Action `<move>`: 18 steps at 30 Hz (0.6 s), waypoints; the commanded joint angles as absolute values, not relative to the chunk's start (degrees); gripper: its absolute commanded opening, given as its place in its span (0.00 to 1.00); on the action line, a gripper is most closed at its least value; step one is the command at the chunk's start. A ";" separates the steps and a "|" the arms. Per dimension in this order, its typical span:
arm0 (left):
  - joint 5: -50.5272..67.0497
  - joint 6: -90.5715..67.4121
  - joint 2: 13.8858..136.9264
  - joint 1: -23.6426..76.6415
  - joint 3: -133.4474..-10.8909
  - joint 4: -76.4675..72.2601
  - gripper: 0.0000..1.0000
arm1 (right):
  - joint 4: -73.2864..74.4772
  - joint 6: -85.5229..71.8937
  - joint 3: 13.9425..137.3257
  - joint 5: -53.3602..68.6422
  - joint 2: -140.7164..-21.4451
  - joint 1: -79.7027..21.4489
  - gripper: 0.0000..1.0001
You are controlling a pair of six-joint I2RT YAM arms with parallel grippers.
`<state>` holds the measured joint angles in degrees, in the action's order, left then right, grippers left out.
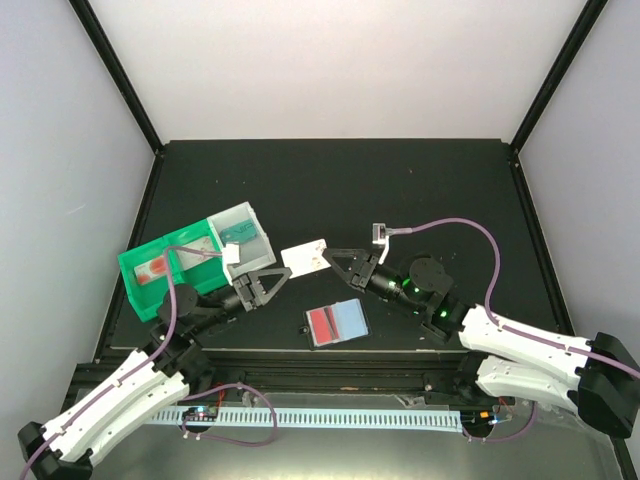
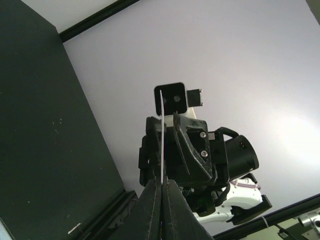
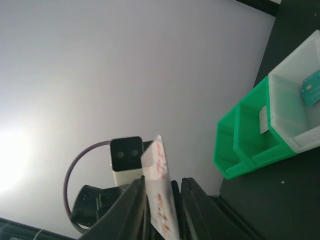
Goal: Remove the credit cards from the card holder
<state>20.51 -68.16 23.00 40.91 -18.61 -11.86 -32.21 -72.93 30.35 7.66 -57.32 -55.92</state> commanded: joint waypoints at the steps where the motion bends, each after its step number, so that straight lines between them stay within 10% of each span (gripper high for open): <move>1: 17.82 -62.11 22.50 40.97 -23.67 -4.82 0.01 | -32.33 -70.77 28.25 6.58 -55.38 -56.25 0.27; 11: 19.59 -47.05 29.44 36.39 -38.16 16.34 0.02 | -15.54 -61.31 24.78 3.20 -42.87 -56.24 1.00; 18: 28.04 -39.72 34.82 25.49 -43.16 25.36 0.01 | -5.54 -57.96 21.88 -1.20 -31.42 -56.25 1.00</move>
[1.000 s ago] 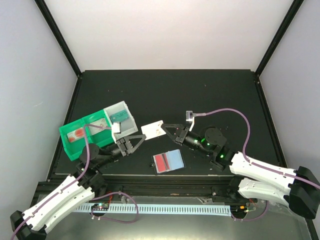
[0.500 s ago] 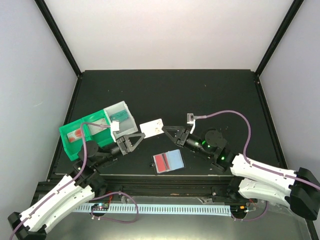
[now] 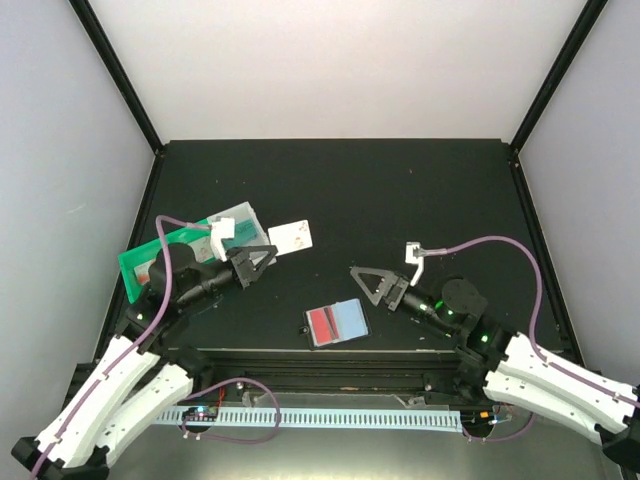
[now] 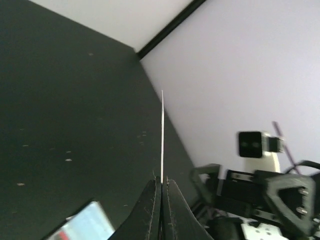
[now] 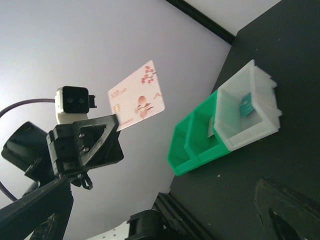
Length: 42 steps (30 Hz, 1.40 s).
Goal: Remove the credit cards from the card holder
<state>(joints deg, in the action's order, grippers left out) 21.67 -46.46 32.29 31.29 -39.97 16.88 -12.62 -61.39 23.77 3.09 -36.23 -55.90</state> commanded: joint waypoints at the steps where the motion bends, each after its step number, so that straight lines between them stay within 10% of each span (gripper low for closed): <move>1: 29.88 -38.77 35.51 22.95 -43.69 26.20 0.02 | -4.83 -57.86 21.17 -1.62 -29.79 -56.25 1.00; 23: 35.03 -14.67 54.39 -20.49 -54.15 50.72 0.02 | 6.99 -49.94 23.09 -2.11 -19.61 -56.16 1.00; 42: 23.05 -16.55 66.82 -25.48 -55.18 44.07 0.01 | 11.05 -46.88 25.12 -5.73 -17.62 -56.16 1.00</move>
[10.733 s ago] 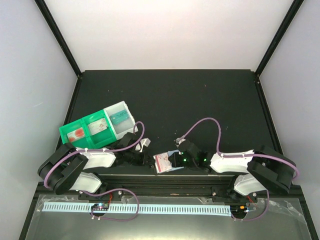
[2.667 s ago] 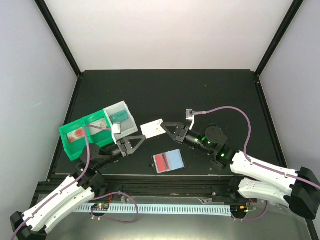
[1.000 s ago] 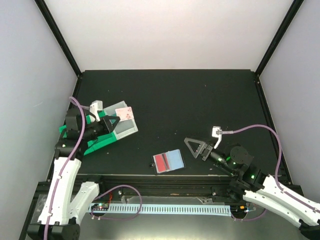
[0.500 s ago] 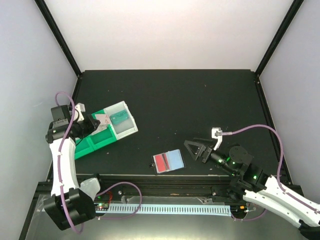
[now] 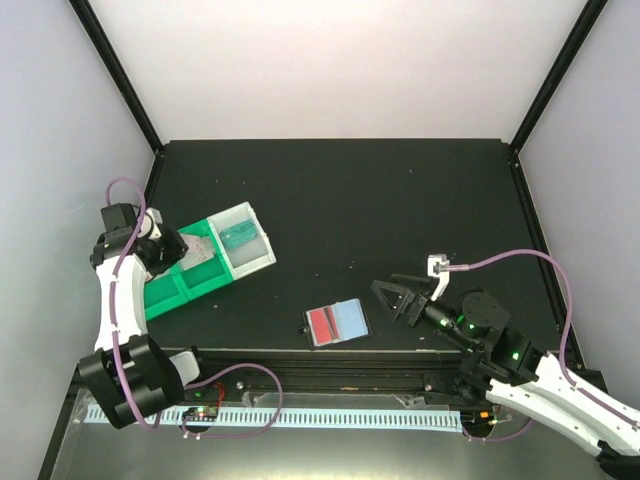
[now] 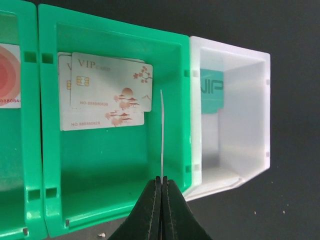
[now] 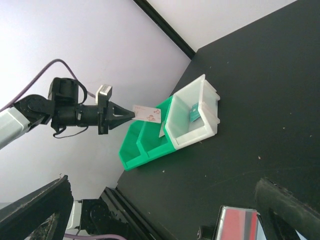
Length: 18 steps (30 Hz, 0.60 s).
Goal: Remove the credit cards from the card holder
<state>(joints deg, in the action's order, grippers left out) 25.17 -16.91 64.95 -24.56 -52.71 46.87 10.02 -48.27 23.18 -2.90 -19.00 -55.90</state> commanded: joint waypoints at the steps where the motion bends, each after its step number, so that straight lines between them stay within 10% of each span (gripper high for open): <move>1: 23.97 -16.80 67.49 -25.49 -55.05 42.93 0.02 | 10.99 -46.79 25.13 -6.06 -17.32 -56.15 1.00; 18: 28.17 -18.17 80.90 -25.51 -57.69 35.81 0.02 | 12.55 -44.99 26.78 -11.50 -17.23 -56.09 1.00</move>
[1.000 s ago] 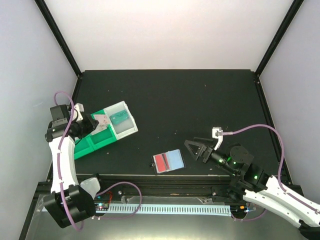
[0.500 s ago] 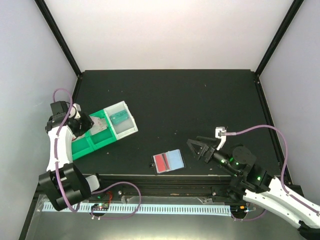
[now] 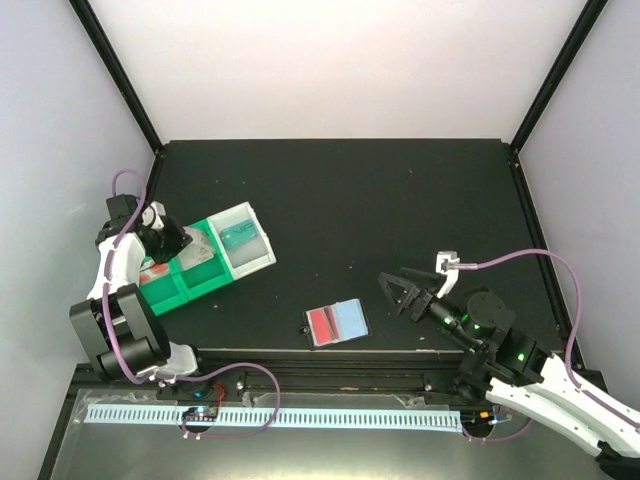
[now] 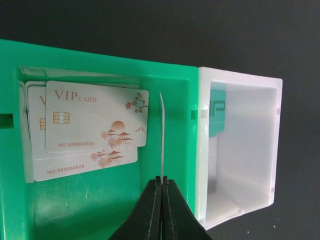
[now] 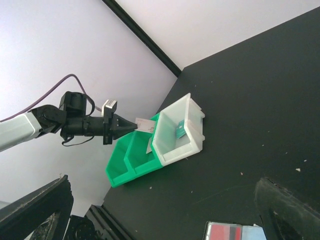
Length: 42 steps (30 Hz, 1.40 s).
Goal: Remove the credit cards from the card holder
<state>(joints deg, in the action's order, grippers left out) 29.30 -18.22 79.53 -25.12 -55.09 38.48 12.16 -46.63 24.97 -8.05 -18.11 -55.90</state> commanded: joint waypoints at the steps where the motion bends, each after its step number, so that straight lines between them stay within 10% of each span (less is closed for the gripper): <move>1: 28.13 -18.26 81.49 -25.49 -57.74 35.52 0.02 | 12.51 -44.83 26.87 -11.59 -17.33 -56.15 1.00; 20: 22.87 -18.68 86.48 -25.49 -60.29 35.10 0.02 | 14.84 -41.92 28.74 -14.11 -16.79 -56.16 1.00; 42: 19.80 -19.68 84.66 -25.47 -61.61 37.99 0.28 | 15.46 -40.41 27.84 -12.88 -15.96 -56.16 1.00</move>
<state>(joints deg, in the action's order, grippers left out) 21.52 -19.33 86.67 -25.12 -58.39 36.97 16.01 -41.82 27.62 -12.97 -16.21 -55.90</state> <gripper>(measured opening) 0.247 0.995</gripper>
